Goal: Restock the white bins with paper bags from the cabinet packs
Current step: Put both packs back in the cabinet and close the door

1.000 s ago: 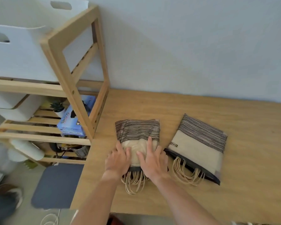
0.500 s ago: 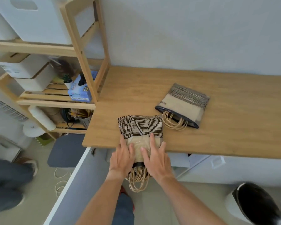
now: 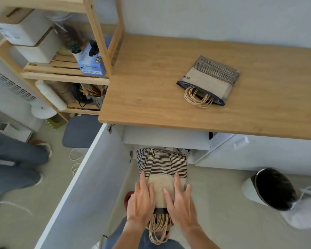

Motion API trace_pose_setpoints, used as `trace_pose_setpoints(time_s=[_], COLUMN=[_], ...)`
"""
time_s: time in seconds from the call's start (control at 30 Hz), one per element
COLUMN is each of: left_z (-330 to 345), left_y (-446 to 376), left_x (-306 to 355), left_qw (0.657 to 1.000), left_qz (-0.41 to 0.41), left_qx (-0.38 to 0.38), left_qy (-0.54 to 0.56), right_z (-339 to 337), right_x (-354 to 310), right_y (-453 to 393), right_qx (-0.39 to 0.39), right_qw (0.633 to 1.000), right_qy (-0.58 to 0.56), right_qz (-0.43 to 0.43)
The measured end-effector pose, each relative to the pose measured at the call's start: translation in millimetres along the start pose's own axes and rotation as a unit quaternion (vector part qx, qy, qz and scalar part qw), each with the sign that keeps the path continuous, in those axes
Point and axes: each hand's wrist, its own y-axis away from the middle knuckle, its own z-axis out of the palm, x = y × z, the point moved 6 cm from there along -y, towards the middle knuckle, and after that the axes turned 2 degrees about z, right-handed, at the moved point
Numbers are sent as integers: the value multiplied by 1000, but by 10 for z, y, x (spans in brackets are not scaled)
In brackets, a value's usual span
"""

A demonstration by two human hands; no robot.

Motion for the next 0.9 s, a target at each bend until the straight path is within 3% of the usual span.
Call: trace_pose_setpoints(time_s=[0.07,0.13,0.37,0.57,0.73,0.9], left_z=[35,94,361,677,976,1228], left_y=[20,-60,-973,-1956,-2891,-3585], left_x=[-156,-278,-722,-1023,-1199,-1348], left_qw=[993,987,986,988,989,996], left_qz=[-78,-96,-76,-38,-7,6], left_qx=[7,8,10,-5,0,25], left_qy=[94,126,151,148,148,85], right_z=[138,250,677,1158,1535,1841], right_x=[37,38,-101,-139,-54,-30], right_y=[36,-39,-841,-2018,-2972,-3577], right_qx=[-14,-21,-49,2,30,46], right_qw=[1000,999,998,998,996,994], right_qy=[-5,-24,-44,2,-25,-11], right_qz=[3,6,-23,-56,-79,-95])
